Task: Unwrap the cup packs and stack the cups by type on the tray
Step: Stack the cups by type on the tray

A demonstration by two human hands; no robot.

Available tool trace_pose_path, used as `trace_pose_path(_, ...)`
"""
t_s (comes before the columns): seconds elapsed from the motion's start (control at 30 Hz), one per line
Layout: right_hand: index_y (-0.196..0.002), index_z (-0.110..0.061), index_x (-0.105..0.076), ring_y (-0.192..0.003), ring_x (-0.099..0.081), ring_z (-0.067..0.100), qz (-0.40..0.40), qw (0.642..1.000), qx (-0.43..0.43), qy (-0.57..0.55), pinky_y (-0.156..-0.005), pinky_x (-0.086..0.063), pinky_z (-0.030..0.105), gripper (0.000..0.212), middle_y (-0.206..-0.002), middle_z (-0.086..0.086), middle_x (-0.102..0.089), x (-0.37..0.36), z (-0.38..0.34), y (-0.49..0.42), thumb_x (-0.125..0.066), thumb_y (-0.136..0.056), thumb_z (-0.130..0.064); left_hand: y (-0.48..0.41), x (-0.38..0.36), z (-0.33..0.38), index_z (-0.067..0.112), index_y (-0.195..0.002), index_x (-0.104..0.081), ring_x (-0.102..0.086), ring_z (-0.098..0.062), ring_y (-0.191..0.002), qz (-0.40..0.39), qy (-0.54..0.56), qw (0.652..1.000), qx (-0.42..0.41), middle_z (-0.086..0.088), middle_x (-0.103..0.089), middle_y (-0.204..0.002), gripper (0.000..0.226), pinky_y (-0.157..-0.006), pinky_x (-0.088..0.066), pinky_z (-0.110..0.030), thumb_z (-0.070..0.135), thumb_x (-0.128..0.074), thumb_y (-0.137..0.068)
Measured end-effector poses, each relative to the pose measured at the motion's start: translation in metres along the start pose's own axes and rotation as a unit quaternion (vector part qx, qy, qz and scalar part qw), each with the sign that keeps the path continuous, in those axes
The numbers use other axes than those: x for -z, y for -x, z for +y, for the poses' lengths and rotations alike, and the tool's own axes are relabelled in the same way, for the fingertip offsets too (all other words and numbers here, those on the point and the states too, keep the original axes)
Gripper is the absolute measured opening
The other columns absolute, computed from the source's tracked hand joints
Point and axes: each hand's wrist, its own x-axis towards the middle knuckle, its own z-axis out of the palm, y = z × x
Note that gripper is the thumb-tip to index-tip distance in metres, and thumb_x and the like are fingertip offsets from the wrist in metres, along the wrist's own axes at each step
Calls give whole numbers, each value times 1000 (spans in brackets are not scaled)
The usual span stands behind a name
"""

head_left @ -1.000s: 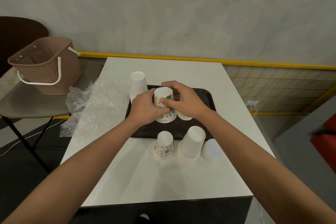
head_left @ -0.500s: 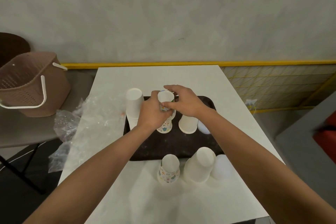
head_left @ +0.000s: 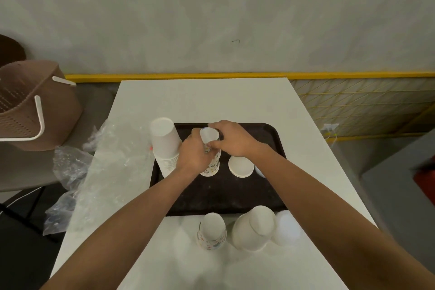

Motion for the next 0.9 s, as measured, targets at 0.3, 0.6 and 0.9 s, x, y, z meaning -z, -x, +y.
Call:
trace_pose_path(0.3,-128,-9,-53,-118,-50,28,-72,993,-11,88,-98,-40,37,43,-127,12,-54,-20,8,-13,-61,-88,-22,1,-16,-17,6,-125,-43,-62,-27,-104,-46,-26,997,61,-10,-63,-116,62,-81,-48,-31,34,-73,-79)
trace_pose_path(0.6,-144,-16,-36,-126,-47,26,-90,987,-31,126,-105,-35,34,55,-140,9,-46,-35,16,-7,-56,-93,-19,10,-26,-20,9,-142,-31,-53,-27,-121,-76,-64,992,75,-10,-54,-134,72,-100,-43,-36,28,-69,-84)
trace_pose_path(0.9,-147,-13,-28,-137,-34,26,-78,992,-22,92,-111,-28,35,62,-150,10,-35,-26,17,7,-57,-93,-21,31,-14,-18,7,-150,-12,-48,-28,-126,-44,-53,998,13,-14,-47,-141,80,-103,-40,-36,12,-63,-88)
